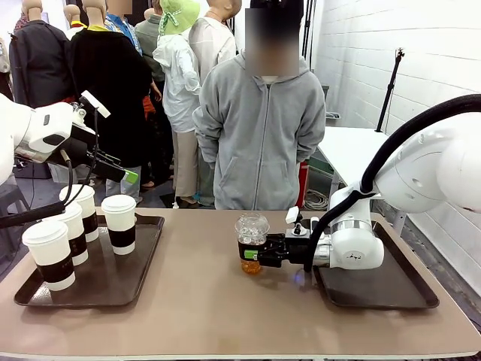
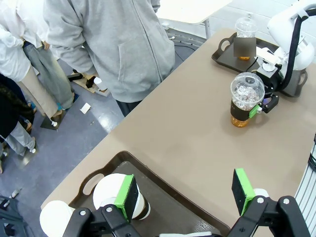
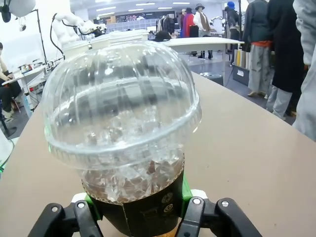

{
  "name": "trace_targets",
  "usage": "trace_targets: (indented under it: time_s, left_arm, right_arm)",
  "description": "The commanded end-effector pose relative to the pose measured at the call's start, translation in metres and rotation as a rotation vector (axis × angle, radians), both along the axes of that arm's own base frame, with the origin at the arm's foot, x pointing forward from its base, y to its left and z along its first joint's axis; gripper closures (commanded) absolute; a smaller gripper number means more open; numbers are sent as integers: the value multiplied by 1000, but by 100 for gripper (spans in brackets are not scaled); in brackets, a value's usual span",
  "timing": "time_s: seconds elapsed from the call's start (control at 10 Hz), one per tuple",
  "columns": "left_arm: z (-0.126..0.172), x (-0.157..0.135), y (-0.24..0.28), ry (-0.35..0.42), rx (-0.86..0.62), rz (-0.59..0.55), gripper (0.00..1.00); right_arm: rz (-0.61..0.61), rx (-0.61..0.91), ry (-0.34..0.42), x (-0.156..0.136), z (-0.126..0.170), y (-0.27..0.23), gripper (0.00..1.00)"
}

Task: Distribute the coffee onto the tray.
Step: Pick up another iced Americano from the middle of the table and place it on the right Handle tray.

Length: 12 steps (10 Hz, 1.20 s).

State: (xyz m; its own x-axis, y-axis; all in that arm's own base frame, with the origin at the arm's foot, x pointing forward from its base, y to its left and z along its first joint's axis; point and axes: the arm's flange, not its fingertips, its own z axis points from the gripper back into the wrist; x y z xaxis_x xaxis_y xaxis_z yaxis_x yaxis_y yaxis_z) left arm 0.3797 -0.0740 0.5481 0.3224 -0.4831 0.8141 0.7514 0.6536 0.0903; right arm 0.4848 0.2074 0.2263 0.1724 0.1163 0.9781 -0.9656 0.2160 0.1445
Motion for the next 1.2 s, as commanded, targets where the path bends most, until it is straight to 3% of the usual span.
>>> trace_targets:
  time_s: [0.0, 0.5, 0.9, 1.1]
  left_arm:
    - [-2, 2, 1, 5, -6, -3, 0]
    - [-2, 2, 1, 5, -6, -3, 0]
    - [-2, 2, 1, 5, -6, -3, 0]
    - [-2, 2, 1, 5, -6, -3, 0]
  right_arm:
    - [-33, 23, -22, 0, 1, 4, 35]
    - [-11, 83, 20, 5, 48, -30, 35]
    - [60, 36, 50, 10, 95, -96, 35]
    - [87, 23, 45, 8, 102, -134, 35]
